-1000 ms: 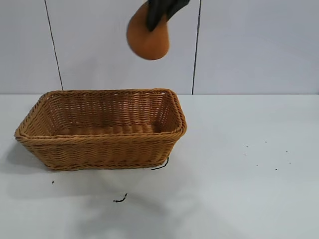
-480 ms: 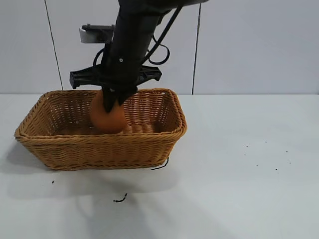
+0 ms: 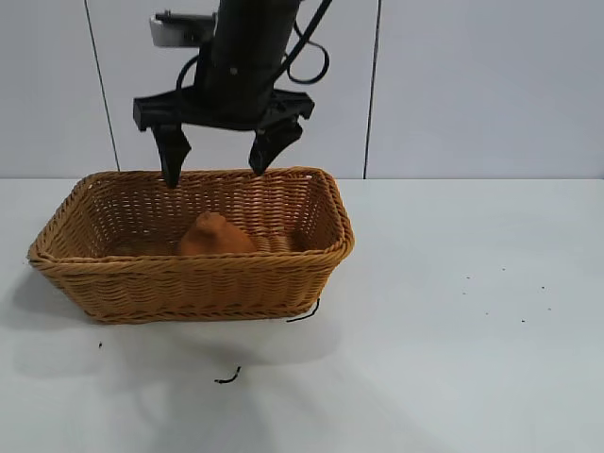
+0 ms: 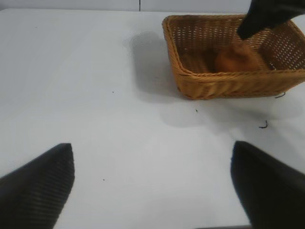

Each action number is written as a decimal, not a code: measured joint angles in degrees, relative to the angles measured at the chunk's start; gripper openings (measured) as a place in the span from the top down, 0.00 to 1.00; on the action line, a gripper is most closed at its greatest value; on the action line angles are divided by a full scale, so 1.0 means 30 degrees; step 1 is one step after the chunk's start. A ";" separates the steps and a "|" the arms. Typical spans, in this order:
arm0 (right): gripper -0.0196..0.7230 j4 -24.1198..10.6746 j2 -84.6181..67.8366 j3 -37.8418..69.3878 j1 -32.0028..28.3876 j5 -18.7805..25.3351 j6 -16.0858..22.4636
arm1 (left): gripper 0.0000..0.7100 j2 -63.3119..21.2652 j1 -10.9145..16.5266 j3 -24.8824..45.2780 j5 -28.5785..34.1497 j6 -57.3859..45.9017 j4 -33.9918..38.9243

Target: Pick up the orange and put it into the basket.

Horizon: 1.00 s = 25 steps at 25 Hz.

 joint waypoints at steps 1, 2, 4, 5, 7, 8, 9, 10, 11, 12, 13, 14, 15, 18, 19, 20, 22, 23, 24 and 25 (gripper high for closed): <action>0.06 -0.0266 -0.0044 -0.0558 -0.0177 0.0414 0.0000 | 0.10 0.0000 0.0000 0.0000 0.0000 0.0000 0.0000; 0.06 -0.0625 -0.0058 -0.0976 -0.0445 0.0729 0.0000 | 0.10 0.0000 0.0000 0.0000 0.0000 0.0000 0.0000; 0.06 -0.1211 -0.0058 -0.1756 -0.1067 0.1492 0.0000 | 0.10 0.0000 0.0000 0.0000 0.0000 0.0000 0.0000; 0.06 -0.1492 -0.0058 -0.2022 -0.1467 0.1761 0.0000 | 0.10 0.0000 0.0000 0.0000 0.0000 0.0000 0.0000; 0.06 -0.1725 -0.0058 -0.2279 -0.2425 0.2254 0.0090 | 0.10 0.0000 0.0000 0.0000 0.0000 0.0000 0.0000; 0.06 -0.1781 -0.0058 -0.2322 -0.2853 0.2371 0.0131 | 0.10 0.0000 0.0000 0.0000 0.0000 0.0000 0.0000; 0.06 -0.1800 -0.0058 -0.2322 -0.3387 0.2417 0.0129 | 0.10 0.0000 0.0000 0.0000 0.0000 0.0000 0.0000; 0.06 -0.1837 -0.0058 -0.2322 -0.3936 0.2415 0.0134 | 0.10 0.0000 0.0000 0.0000 0.0000 0.0000 0.0000; 0.06 -0.1837 -0.0058 -0.2322 -0.4382 0.2415 0.0134 | 0.10 0.0000 0.0000 0.0000 0.0000 0.0000 0.0000; 0.06 -0.1842 -0.0058 -0.2322 -0.4903 0.2415 0.0134 | 0.10 0.0000 0.0000 0.0000 0.0000 0.0000 0.0000; 0.06 -0.1880 -0.0058 -0.2322 -0.5417 0.2415 0.0134 | 0.10 0.0000 0.0000 0.0000 0.0000 0.0000 0.0000; 0.06 -0.1880 -0.0058 -0.2322 -0.5916 0.2415 0.0134 | 0.10 0.0000 0.0000 0.0000 0.0000 0.0000 0.0000; 0.06 -0.1895 -0.0058 -0.2322 -0.6321 0.2415 0.0134 | 0.10 0.0000 0.0000 0.0000 0.0000 0.0000 0.0000; 0.06 -0.1895 -0.0058 -0.2322 -0.7269 0.2420 0.0150 | 0.10 0.0000 0.0000 0.0000 0.0000 0.0000 0.0000; 0.06 -0.1895 -0.0058 -0.2322 -0.7648 0.2420 0.0150 | 0.10 0.0000 0.0000 0.0000 0.0000 0.0000 0.0000; 0.06 -0.1895 -0.0058 -0.2322 -0.8104 0.2420 0.0150 | 0.10 0.0000 0.0000 0.0000 0.0026 0.0000 0.0000; 0.06 -0.1895 -0.0041 -0.2322 -0.9308 0.2420 0.0150 | 0.10 0.0000 0.0000 0.0000 0.0026 0.0000 0.0000; 0.06 -0.1895 -0.0041 -0.2322 -0.9695 0.2420 0.0150 | 0.10 0.0000 0.0000 0.0000 0.0026 0.0000 0.0000; 0.06 -0.1895 -0.0041 -0.2322 -1.0063 0.2420 0.0150 | 0.10 0.0000 0.0000 0.0000 0.0026 0.0000 0.0000; 0.06 -0.1895 -0.0041 -0.2322 -1.0424 0.2420 0.0150 | 0.10 0.0000 0.0000 0.0000 0.0010 0.0000 0.0000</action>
